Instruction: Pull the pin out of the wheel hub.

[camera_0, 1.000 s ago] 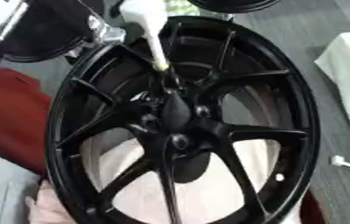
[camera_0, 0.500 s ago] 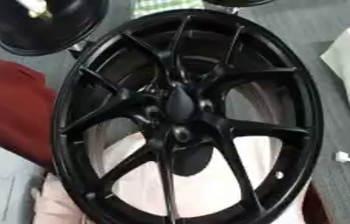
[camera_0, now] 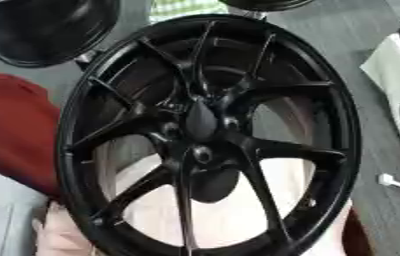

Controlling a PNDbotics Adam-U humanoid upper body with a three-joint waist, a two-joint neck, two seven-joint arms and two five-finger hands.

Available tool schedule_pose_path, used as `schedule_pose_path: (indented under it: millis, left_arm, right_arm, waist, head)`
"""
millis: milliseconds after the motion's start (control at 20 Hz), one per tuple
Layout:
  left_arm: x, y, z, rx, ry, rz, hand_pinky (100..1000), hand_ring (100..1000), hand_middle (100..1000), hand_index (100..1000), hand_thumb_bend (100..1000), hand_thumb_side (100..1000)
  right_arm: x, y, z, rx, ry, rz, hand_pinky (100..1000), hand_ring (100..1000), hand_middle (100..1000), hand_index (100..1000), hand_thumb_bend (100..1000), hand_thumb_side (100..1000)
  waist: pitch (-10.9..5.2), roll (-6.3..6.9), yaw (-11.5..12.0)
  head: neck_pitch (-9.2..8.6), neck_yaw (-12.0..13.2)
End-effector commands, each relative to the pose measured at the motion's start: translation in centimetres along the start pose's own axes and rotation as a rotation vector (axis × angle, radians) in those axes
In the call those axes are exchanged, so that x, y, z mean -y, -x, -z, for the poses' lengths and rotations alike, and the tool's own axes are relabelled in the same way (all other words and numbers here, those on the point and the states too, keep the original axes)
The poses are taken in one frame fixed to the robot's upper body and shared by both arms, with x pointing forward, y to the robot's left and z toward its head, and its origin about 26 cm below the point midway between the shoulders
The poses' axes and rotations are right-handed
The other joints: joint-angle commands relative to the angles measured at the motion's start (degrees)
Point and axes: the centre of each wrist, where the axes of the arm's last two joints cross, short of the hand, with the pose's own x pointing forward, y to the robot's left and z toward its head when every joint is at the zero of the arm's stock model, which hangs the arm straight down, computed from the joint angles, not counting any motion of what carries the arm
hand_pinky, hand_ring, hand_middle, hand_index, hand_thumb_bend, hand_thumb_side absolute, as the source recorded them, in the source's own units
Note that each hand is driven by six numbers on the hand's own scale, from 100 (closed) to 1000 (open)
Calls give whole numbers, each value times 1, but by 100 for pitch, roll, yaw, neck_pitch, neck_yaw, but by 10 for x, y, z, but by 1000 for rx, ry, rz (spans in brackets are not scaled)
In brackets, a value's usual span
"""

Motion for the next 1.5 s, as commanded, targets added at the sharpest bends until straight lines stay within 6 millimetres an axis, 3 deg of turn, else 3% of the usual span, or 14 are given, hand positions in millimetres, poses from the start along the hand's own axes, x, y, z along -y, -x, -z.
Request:
schedule_pose_path:
  millis: [50, 100, 150, 200, 300, 400, 750, 1250, 1500]
  left_arm:
    - [-9, 4, -22, -48, -68, 65, 655, 606, 504, 712, 100, 263]
    - [-1, 11, -29, -72, -71, 58, 663, 623, 525, 746, 100, 261]
    - [6, 19, -36, -104, -71, 55, 686, 665, 574, 792, 100, 383]
    - [11, 25, -42, -137, -72, 61, 718, 716, 635, 841, 100, 621]
    - [22, 35, -51, -190, -70, 90, 783, 783, 731, 908, 100, 984]
    - [32, 44, -58, -251, -40, 120, 802, 801, 756, 925, 144, 1000]
    - [53, 54, -67, -355, -75, 133, 760, 755, 686, 841, 100, 979]
    - [63, 39, -53, -269, -108, 47, 711, 694, 610, 802, 100, 797]
    - [84, 17, -35, -128, -131, -52, 675, 650, 570, 774, 100, 745]
  right_arm:
    - [7, -12, 5, 46, 17, 6, 873, 959, 745, 846, 100, 546]
    - [7, -12, 5, 45, 18, 7, 873, 959, 745, 846, 100, 546]
    - [7, -12, 5, 44, 19, 7, 873, 958, 745, 846, 100, 546]
    - [6, -12, 5, 44, 18, 8, 873, 958, 745, 846, 100, 545]
    - [6, -12, 5, 44, 17, 10, 873, 958, 745, 846, 100, 544]
    - [6, -12, 5, 44, 17, 10, 873, 958, 745, 846, 100, 544]
    - [7, -12, 4, 42, 19, 10, 873, 957, 745, 846, 100, 544]
    - [6, -12, 4, 43, 15, 14, 873, 957, 745, 847, 100, 544]
    - [5, -12, 3, 43, 9, 15, 873, 956, 745, 847, 100, 543]
  waist:
    - [-236, -57, 5]
    - [-232, -67, 1]
    - [-230, -76, 0]
    - [-229, -85, -1]
    - [-227, -104, -6]
    - [-228, -116, -14]
    - [-225, -135, -13]
    - [-215, -140, -21]
    - [-209, -162, -20]
  head:
    - [-76, -33]
    - [-83, -44]
    - [-82, -54]
    - [-83, -61]
    - [-93, -74]
    - [-100, -66]
    - [-112, -52]
    - [-122, -35]
    - [-132, -16]
